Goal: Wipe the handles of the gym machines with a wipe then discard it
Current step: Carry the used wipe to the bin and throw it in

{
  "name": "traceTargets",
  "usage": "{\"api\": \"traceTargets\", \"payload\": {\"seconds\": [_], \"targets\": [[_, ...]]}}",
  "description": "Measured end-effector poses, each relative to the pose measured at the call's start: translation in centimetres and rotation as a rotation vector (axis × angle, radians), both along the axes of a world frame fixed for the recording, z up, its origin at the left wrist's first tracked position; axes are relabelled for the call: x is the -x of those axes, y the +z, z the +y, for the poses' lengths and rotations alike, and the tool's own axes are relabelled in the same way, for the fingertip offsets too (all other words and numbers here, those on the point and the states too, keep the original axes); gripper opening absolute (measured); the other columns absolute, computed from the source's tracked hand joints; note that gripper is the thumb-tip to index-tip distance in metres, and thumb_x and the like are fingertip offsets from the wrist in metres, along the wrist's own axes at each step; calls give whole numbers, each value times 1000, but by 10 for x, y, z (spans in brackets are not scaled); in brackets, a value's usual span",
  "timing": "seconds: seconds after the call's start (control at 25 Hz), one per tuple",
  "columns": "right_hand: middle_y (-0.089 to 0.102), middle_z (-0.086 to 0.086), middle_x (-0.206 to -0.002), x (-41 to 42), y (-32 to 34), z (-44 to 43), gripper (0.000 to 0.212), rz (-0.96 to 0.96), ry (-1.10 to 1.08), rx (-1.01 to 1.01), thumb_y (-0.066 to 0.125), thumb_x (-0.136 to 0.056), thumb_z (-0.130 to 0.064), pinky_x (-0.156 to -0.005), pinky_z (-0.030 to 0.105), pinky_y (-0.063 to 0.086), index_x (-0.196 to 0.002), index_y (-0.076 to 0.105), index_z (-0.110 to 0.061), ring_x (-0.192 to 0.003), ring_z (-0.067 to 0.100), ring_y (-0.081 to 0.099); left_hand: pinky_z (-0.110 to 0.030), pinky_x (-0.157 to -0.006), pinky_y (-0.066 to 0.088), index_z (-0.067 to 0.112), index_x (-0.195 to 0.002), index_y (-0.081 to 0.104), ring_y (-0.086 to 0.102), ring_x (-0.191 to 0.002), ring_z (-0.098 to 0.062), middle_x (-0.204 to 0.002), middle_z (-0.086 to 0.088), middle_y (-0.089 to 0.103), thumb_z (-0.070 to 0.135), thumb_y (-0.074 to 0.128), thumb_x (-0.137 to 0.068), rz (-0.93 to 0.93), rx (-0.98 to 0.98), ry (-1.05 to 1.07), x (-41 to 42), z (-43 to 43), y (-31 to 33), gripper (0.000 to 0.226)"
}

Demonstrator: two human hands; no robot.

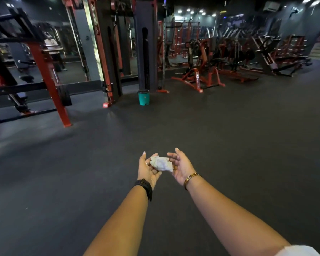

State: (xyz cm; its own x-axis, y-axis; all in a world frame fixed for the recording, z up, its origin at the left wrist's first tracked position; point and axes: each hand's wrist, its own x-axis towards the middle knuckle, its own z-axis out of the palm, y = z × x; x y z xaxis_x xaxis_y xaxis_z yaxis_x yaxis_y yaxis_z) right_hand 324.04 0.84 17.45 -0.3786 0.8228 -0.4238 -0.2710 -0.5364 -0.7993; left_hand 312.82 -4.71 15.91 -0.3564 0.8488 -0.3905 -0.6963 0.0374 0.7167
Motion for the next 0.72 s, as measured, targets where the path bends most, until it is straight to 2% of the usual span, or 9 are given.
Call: {"api": "traceTargets", "payload": {"seconds": [0.16, 0.32, 0.56, 0.72], "targets": [[70, 9, -91, 48, 9, 137, 40, 9, 29, -8, 51, -93, -45, -59, 29, 53, -100, 65, -8, -77, 21, 69, -35, -77, 56, 11, -110, 67, 64, -107, -31, -112, -17, 68, 56, 43, -92, 21, -1, 20, 48, 133, 11, 54], [73, 8, -92, 97, 8, 254, 41, -13, 47, -20, 52, -92, -46, -66, 31, 55, -104, 66, -9, -86, 23, 71, -34, -73, 56, 11, -111, 66, 67, -98, -28, -108, -16, 69, 58, 44, -91, 10, 9, 43, 96, 247, 11, 55], [70, 6, -83, 193, -1, 445, 39, -20, 37, -51, 53, -92, -45, -60, 29, 53, -97, 66, -9, -73, 19, 69, -32, -67, 57, 11, -109, 68, 71, -88, -24, -97, -13, 73, 59, 44, -90, -4, -24, 65, 188, 436, -4, 56], [72, 4, -75, 258, 12, 579, 38, -49, 30, -66, 53, -92, -45, -60, 29, 52, -97, 65, -10, -68, 17, 70, -34, -71, 56, 10, -107, 68, 70, -90, -26, -95, -13, 74, 57, 45, -91, 6, -30, 43, 255, 574, 10, 55]]}}
